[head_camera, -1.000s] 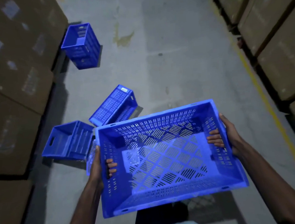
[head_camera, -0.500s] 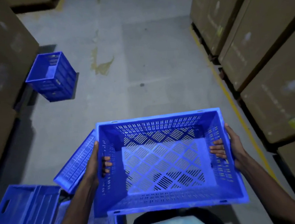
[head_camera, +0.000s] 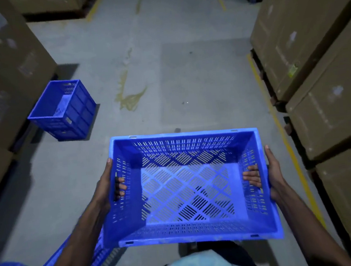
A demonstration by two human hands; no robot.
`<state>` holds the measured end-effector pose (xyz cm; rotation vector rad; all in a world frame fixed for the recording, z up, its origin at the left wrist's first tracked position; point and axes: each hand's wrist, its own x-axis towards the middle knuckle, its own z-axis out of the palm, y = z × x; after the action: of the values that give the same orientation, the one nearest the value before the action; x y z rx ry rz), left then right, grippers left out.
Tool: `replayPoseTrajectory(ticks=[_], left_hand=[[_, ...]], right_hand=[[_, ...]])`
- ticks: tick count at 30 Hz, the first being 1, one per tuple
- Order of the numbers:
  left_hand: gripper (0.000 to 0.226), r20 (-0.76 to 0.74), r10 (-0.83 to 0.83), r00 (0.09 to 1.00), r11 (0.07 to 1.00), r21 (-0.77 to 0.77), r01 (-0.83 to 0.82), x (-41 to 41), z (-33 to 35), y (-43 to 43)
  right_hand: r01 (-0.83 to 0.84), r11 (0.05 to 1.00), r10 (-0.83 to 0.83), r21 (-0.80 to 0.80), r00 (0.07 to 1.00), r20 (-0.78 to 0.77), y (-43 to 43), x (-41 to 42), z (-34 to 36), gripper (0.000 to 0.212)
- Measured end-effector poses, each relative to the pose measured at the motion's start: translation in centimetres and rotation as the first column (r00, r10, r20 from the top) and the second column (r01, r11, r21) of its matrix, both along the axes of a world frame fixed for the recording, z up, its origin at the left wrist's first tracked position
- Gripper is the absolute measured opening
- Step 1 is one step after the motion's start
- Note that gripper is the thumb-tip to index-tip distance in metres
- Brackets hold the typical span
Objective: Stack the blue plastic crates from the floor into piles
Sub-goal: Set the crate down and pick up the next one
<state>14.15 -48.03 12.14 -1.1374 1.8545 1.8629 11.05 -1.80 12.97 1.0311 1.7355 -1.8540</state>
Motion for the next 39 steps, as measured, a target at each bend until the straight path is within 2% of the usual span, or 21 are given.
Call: replayPoseTrajectory(ticks=[5,9,13,16,27,35,39], left_hand=[[0.082,-0.004,0.123,0.992,0.992,-0.007,-0.123,-12.6,0.9,0.2],[0.079,-0.032,0.235,0.972,0.972,-0.018,-0.235,-21.2,1.5,-0.6],[0.082,-0.064,0.342,0.938,0.938,-0.037,-0.344,-29.1,1.4,-2.9],[0.086,-0.054,0.389,0.920,0.920,-0.036,-0.391,-35.2,0.4,-5.6],[0.081,-0.063,0.609,0.791,0.792,-0.009,-0.611,-59.2,-1.6,-20.0],[0.084,-0.041,0.695,0.718,0.718,-0.015,-0.696,-71.4,-0.2,-30.3],[0.086,-0.022,0.776,0.630,0.630,-0.008,-0.777,-76.5,-1.4,-35.3]], right_hand=[[-0.085,0.996,0.085,-0.001,0.996,0.028,-0.5,-16.6,1.2,0.088],[-0.200,0.978,0.200,0.057,0.980,0.019,-2.4,-29.4,2.2,0.115],[-0.272,0.962,0.272,0.034,0.962,0.016,-5.6,-41.5,2.4,0.089],[-0.338,0.940,0.337,0.045,0.941,0.024,-9.0,-50.2,1.7,0.086],[-0.512,0.854,0.512,0.095,0.859,0.023,-28.9,-81.4,1.4,0.078],[-0.608,0.792,0.609,0.050,0.793,0.006,-42.6,-99.5,2.8,0.080],[-0.684,0.728,0.683,0.044,0.730,0.036,-50.7,-107.9,1.3,0.081]])
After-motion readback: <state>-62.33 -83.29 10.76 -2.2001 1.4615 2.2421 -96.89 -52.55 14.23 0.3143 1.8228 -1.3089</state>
